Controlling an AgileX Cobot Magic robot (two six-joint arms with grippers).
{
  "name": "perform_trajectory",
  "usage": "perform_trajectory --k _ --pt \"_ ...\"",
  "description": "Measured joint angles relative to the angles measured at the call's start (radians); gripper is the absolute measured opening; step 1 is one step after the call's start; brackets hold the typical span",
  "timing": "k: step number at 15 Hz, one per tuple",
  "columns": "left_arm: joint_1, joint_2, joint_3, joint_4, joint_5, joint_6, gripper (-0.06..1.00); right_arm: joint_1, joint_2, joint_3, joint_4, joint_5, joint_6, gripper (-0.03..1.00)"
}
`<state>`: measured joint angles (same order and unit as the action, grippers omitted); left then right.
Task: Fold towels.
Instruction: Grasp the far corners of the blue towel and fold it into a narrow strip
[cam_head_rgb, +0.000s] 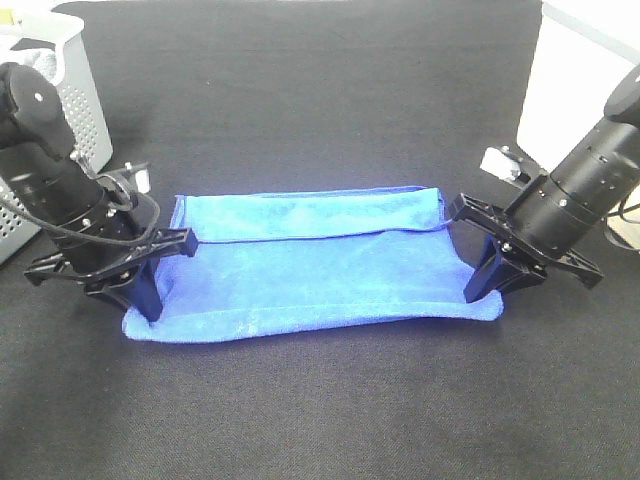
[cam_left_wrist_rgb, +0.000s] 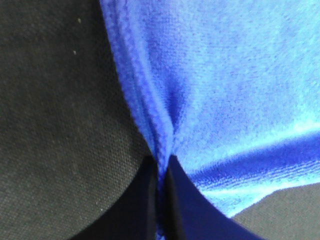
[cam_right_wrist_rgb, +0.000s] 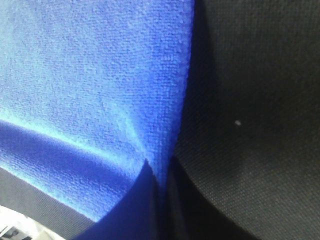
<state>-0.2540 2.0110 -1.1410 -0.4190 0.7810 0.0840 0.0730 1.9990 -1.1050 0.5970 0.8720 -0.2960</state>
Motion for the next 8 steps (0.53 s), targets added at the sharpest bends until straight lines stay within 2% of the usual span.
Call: perform_trajectory --k 5,8 --pt "0.0 -0.001 -0.122 0.005 -0.04 0.001 0.01 0.0 0.0 -0.16 -0.014 -0.015 -0.001 0.0" --pt "0.0 -0.001 -0.213 0.008 -0.132 0.001 0.01 0.0 0.043 -0.327 -0.039 -0.011 0.0 0.0"
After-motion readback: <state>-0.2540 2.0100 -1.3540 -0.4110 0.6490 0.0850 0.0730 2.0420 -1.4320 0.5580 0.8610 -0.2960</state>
